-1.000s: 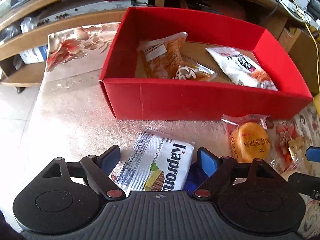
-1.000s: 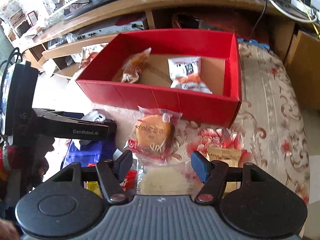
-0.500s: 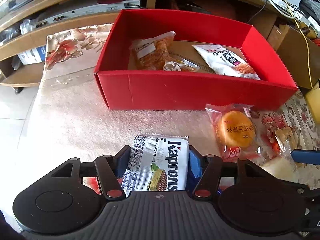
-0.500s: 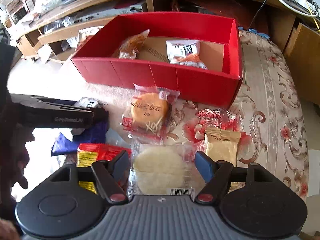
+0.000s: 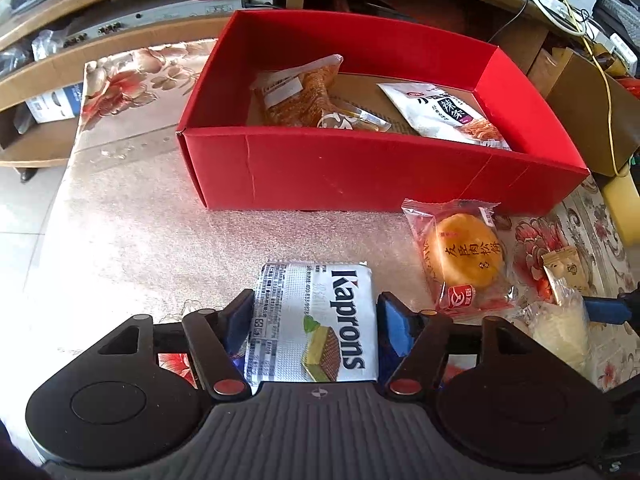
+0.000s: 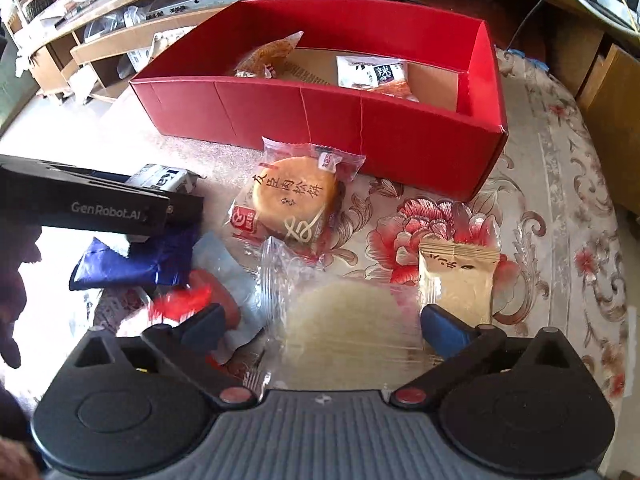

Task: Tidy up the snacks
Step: 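Close left gripper on Kaprons wafer pack while right gripper closes on white bun bag, then lift both held snacks and carry them over the red box, then lower Kaprons pack into box and open left gripper while right releases white bun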

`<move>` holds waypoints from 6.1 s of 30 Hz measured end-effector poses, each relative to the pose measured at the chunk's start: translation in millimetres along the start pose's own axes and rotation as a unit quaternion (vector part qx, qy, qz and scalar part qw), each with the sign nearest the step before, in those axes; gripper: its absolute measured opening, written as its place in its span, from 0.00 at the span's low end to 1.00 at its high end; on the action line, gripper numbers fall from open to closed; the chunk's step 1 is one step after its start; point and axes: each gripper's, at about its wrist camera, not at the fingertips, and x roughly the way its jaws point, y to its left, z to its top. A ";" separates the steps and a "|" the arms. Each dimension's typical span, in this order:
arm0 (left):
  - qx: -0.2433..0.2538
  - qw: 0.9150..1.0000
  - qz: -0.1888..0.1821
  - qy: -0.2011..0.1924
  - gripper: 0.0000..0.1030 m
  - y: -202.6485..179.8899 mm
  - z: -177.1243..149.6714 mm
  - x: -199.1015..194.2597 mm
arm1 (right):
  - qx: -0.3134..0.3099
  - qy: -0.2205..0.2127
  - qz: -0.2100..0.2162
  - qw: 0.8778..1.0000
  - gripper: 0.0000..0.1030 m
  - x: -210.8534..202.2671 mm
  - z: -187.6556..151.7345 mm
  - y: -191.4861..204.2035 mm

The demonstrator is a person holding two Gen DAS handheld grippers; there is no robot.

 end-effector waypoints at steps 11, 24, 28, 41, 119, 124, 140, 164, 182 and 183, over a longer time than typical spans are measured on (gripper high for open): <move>0.016 1.000 -0.013 0.004 0.83 -2.3 -3.3 0.7 | 0.026 0.007 -0.003 1.000 0.74 -11.7 -2.5 -3.0; 0.001 1.000 -0.008 0.002 0.66 3.5 -4.1 -4.2 | 0.024 -0.017 0.017 0.999 0.60 -34.7 -11.4 6.7; 0.008 1.000 -0.014 0.005 0.74 1.6 -5.8 -3.1 | 0.020 -0.013 0.021 0.999 0.60 -33.8 -13.6 9.5; -0.029 1.000 -0.004 0.000 0.64 13.7 -3.3 -7.2 | 0.015 -0.023 0.034 0.999 0.60 -33.8 -6.1 10.9; -0.009 0.986 0.054 -0.157 0.63 -36.0 108.5 -37.3 | 0.057 -0.186 -0.005 0.981 0.59 -37.3 135.5 -37.5; -0.004 0.987 0.063 -0.150 0.63 -36.9 109.3 -27.8 | 0.057 -0.178 -0.011 0.982 0.59 -28.0 136.4 -38.1; -0.003 0.988 0.082 -0.130 0.63 -34.2 110.7 -5.3 | 0.053 -0.159 -0.014 0.986 0.59 -2.3 139.9 -39.0; 0.000 0.991 0.096 -0.097 0.63 -31.7 103.1 20.2 | 0.042 -0.125 -0.023 0.991 0.60 24.2 134.7 -39.6; -0.005 0.990 0.092 -0.103 0.76 -29.3 103.5 12.0 | 0.055 -0.119 -0.008 0.991 0.65 18.4 135.9 -46.6; -0.007 0.990 0.091 -0.105 0.76 -29.2 103.7 10.2 | 0.056 -0.121 -0.007 0.991 0.65 16.7 135.7 -46.7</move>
